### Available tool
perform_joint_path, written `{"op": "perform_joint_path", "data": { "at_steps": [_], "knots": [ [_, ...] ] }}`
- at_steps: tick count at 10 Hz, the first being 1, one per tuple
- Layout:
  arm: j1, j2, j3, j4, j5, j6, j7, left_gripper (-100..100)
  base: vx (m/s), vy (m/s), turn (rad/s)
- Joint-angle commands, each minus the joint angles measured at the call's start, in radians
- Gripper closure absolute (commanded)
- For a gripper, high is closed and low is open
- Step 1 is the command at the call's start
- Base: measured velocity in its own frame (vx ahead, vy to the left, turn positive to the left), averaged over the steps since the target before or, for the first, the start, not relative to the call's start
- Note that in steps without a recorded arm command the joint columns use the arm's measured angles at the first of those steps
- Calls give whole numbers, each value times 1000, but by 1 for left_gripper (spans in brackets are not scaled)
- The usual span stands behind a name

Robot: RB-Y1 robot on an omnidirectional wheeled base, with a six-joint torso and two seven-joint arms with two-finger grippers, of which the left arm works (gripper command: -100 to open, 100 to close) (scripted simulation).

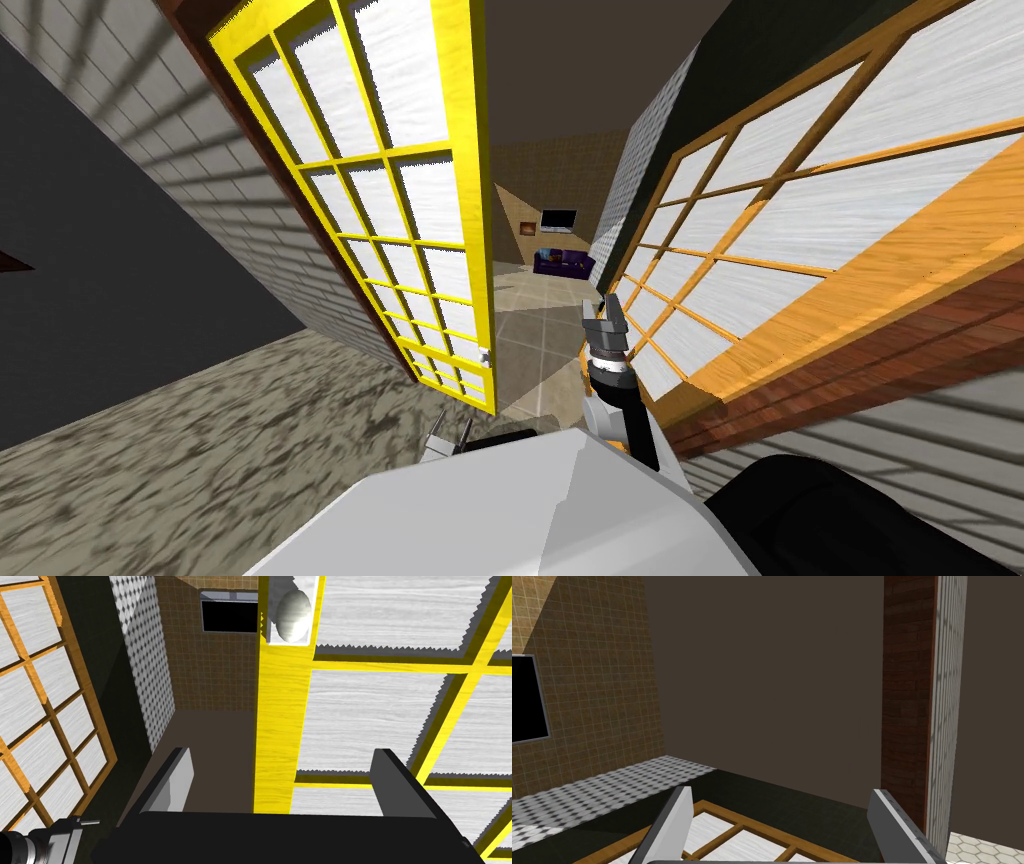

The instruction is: Push the door open

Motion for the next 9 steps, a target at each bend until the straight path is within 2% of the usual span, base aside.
{"op": "perform_joint_path", "data": {
  "at_steps": [1,5,6,9],
  "knots": [
    [14,-4,-10,10,-14,-2,-33,-100,165,41,-43],
    [18,-17,-22,71,-37,-22,-101,-100,167,44,-29],
    [17,-15,-20,62,-34,-18,-89,-100,82,22,-5],
    [-15,-11,-14,76,-32,3,-89,-100,173,-77,-24]
  ]
}}
